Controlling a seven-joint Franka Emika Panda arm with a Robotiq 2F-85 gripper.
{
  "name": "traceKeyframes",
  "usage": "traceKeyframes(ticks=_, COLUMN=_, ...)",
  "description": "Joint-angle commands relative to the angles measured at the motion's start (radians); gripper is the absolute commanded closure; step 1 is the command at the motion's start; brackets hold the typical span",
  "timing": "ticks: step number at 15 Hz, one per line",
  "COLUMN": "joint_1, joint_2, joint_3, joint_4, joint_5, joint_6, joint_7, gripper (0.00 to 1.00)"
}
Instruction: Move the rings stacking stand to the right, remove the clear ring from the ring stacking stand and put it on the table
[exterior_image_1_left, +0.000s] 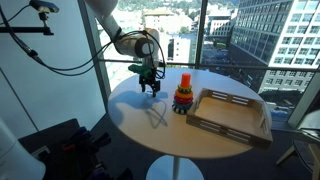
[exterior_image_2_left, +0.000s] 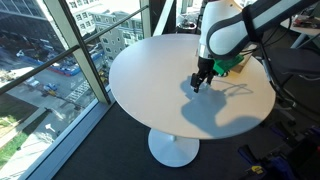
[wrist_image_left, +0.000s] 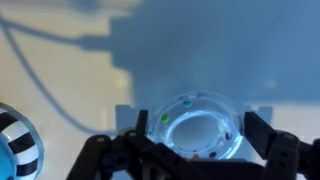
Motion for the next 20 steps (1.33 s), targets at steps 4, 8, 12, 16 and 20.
traceKeyframes(ticks=4, joint_1=0.016, joint_2=0.03, joint_3=-0.014, joint_4=0.023, joint_5=-0.02, joint_6=0.003, joint_7=0.027, gripper=0.32)
traceKeyframes(ticks=8, joint_1=0.016, joint_2=0.032, joint_3=-0.014, joint_4=0.023, joint_5=-0.02, joint_6=-0.002, joint_7=0.027, gripper=0.32)
traceKeyframes(ticks=12, joint_1=0.015, joint_2=0.031, joint_3=-0.012, joint_4=0.023, joint_5=-0.019, joint_6=-0.012, joint_7=0.022, gripper=0.17)
traceKeyframes(ticks=16, joint_1=0.004, joint_2=0.017, joint_3=0.002, joint_4=0.02, joint_5=-0.001, joint_6=-0.031, joint_7=-0.002, gripper=0.0)
traceKeyframes(ticks=20, joint_1=-0.015, joint_2=-0.019, joint_3=0.026, joint_4=0.016, joint_5=0.03, joint_6=-0.078, joint_7=-0.041, gripper=0.0)
